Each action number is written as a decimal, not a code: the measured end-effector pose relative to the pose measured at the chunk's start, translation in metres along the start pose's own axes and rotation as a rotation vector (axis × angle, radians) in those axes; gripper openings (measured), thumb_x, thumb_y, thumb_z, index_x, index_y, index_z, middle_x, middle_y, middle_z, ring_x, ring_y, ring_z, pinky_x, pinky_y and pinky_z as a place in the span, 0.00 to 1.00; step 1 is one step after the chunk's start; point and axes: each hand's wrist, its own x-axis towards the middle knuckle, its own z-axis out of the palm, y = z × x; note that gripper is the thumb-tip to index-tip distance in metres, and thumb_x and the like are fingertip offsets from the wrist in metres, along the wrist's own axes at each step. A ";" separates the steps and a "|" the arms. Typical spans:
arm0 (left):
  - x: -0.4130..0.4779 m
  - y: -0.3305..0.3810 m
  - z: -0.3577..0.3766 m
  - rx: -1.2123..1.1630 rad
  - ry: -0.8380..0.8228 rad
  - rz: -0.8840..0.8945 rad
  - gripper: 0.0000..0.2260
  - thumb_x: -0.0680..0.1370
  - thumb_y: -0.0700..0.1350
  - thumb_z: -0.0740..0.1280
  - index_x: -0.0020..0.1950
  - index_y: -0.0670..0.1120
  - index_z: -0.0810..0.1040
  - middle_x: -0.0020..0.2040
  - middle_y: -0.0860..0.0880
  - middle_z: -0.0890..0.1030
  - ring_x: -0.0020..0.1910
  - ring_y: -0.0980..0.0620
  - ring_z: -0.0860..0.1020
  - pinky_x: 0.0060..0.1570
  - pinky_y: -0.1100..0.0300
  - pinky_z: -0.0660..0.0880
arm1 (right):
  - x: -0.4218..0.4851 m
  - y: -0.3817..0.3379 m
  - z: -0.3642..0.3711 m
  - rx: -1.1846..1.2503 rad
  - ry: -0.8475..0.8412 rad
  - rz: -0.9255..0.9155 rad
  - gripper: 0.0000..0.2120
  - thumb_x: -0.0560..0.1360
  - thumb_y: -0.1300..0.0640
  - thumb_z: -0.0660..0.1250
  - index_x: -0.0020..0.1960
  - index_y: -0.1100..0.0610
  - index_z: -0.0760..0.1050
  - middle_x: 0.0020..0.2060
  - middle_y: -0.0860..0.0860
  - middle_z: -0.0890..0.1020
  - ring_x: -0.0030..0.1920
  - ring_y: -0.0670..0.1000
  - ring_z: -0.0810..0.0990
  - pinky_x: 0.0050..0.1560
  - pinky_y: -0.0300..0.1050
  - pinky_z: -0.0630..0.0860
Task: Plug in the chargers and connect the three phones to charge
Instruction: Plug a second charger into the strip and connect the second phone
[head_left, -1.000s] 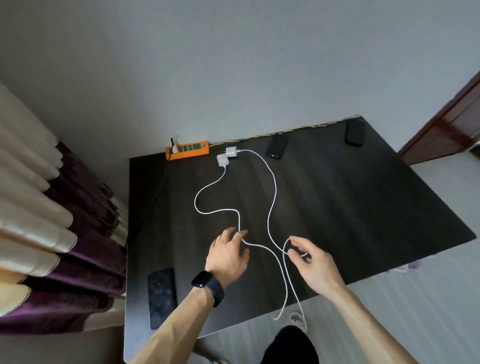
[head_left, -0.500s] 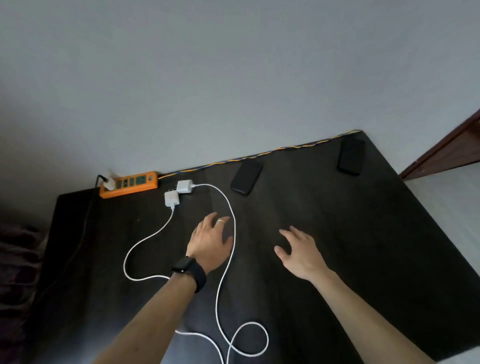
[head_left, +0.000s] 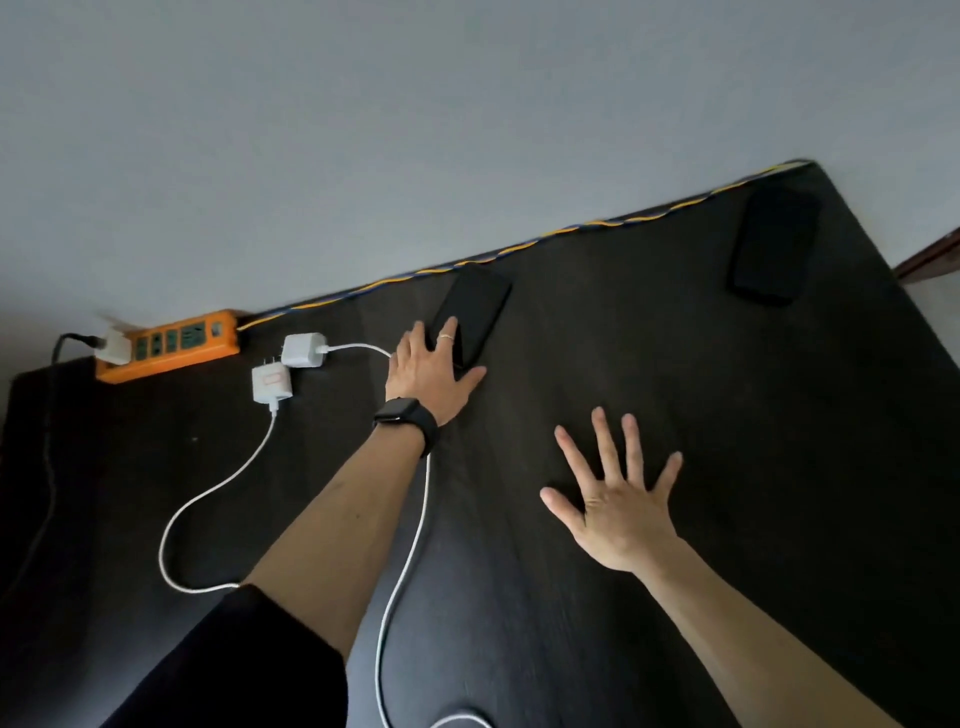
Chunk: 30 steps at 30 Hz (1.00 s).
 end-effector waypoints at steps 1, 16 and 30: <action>0.001 0.002 0.005 0.012 0.036 0.000 0.33 0.79 0.61 0.63 0.80 0.51 0.58 0.77 0.38 0.61 0.75 0.37 0.61 0.74 0.46 0.61 | 0.000 0.000 0.000 -0.001 -0.006 -0.002 0.34 0.71 0.23 0.33 0.71 0.31 0.22 0.72 0.45 0.19 0.71 0.55 0.17 0.66 0.79 0.32; -0.154 0.009 -0.055 -2.029 -0.486 -0.530 0.24 0.74 0.58 0.69 0.64 0.47 0.79 0.54 0.37 0.80 0.44 0.45 0.80 0.49 0.56 0.77 | 0.002 -0.003 -0.036 0.000 -0.226 0.068 0.40 0.72 0.23 0.45 0.74 0.33 0.26 0.74 0.48 0.21 0.73 0.59 0.21 0.69 0.78 0.39; -0.377 -0.095 -0.045 -1.477 -0.073 -0.491 0.15 0.74 0.47 0.75 0.60 0.52 0.84 0.45 0.56 0.86 0.39 0.61 0.81 0.39 0.72 0.74 | -0.190 -0.183 -0.041 1.367 -0.334 0.057 0.12 0.78 0.45 0.69 0.55 0.51 0.81 0.47 0.51 0.88 0.47 0.52 0.88 0.49 0.49 0.84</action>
